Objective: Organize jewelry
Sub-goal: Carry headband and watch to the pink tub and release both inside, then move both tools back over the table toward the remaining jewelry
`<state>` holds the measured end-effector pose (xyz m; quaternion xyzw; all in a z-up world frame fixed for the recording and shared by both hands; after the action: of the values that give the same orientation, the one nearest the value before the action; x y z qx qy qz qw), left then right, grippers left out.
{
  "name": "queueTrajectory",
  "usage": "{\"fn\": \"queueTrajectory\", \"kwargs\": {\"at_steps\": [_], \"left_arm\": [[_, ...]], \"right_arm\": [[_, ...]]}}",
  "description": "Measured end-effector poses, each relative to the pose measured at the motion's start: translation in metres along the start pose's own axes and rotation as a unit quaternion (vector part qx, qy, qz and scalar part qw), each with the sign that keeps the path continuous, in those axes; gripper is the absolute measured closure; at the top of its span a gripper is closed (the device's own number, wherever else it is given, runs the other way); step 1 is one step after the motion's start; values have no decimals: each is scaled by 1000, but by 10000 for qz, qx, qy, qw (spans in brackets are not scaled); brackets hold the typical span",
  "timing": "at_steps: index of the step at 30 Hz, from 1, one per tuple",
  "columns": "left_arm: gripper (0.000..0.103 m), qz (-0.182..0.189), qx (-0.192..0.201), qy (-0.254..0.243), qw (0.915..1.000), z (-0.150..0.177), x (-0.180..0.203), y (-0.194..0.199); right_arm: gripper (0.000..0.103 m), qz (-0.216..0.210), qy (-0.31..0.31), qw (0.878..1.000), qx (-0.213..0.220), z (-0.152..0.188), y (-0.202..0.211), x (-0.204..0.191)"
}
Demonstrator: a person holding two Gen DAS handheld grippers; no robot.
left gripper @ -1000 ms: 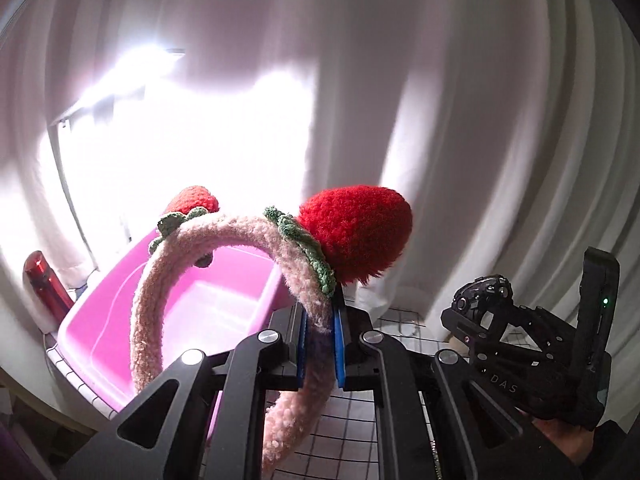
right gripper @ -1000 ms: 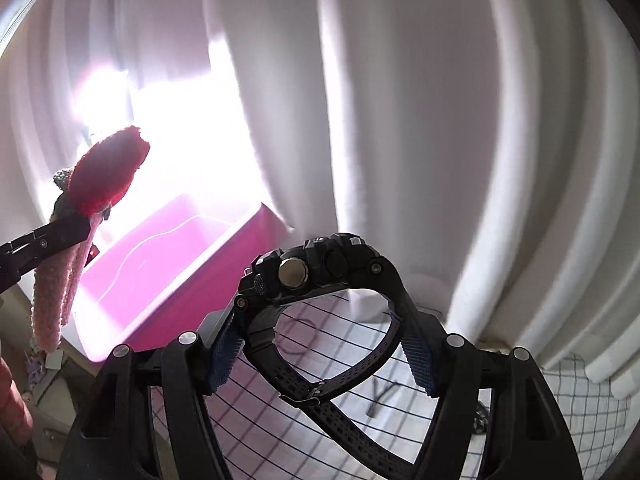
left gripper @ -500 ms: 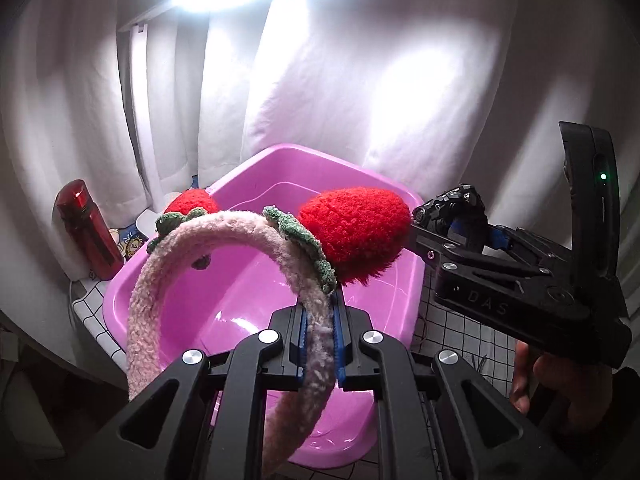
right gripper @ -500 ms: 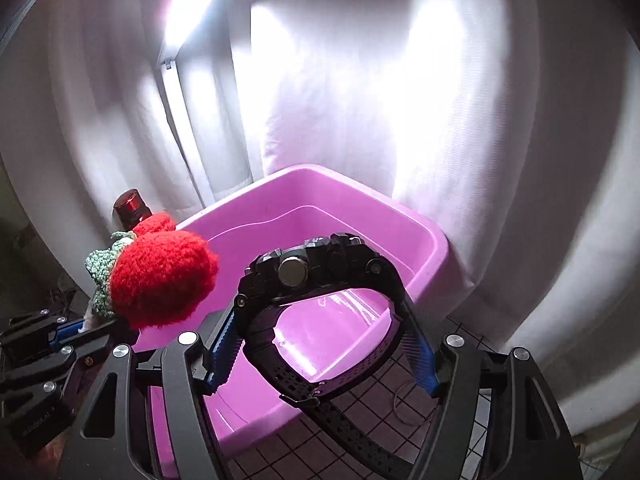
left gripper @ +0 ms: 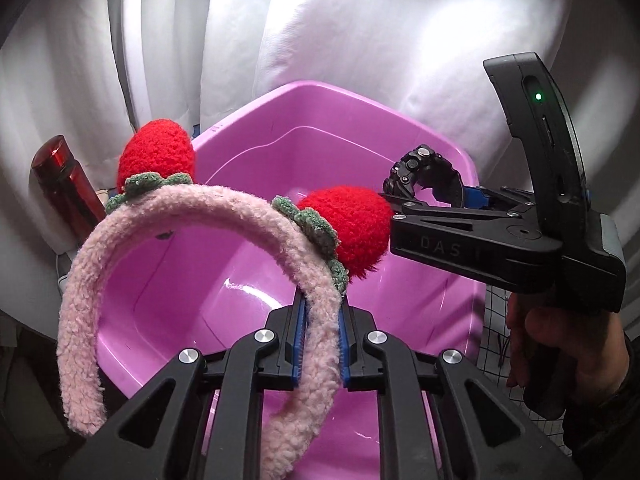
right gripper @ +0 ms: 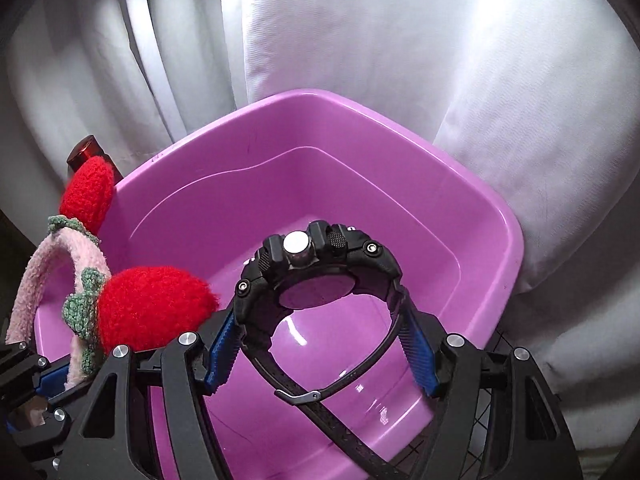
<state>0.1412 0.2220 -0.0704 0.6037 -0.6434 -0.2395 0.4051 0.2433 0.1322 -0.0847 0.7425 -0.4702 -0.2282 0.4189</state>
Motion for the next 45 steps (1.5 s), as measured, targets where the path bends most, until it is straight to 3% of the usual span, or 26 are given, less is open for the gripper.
{"fn": "queueTrajectory", "kwargs": {"at_steps": [3,5,7,17,28,38,45], "left_arm": [[74,-38,-80,86,9999,2,2,0],[34,-162,-33,139,9998,2,-3,2],[22,-231,146,181,9995,-1,-6,9],[14,-546,229,344,9977,3,-17,22],[14,-862,448,353,9946,11,-20,49],[14,-869,523,229,9946,22,0,63],[13,-679,668,31,9954,29,38,75]], "right_arm": [[35,109,58,9998,-124,-2,-8,0],[34,275,79,9996,-77,-7,-7,0],[34,366,60,9993,-40,-10,-3,4],[34,322,-242,9991,139,1,18,13],[34,201,-452,9982,348,22,48,10],[34,306,-726,9952,583,53,81,23],[34,317,-1104,9907,730,103,117,44]]}}
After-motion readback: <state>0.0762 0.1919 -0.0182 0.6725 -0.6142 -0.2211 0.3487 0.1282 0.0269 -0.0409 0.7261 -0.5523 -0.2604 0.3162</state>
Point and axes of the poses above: each gripper's, at about its wrist camera, not at the fingertips, and y roughly against the way its jaws point, x to its right, z to its underside, the point moved 6 cm from there along -y, roughly the way its jaws point, and after that the axes turned 2 degrees about z, right-handed, at the moved point
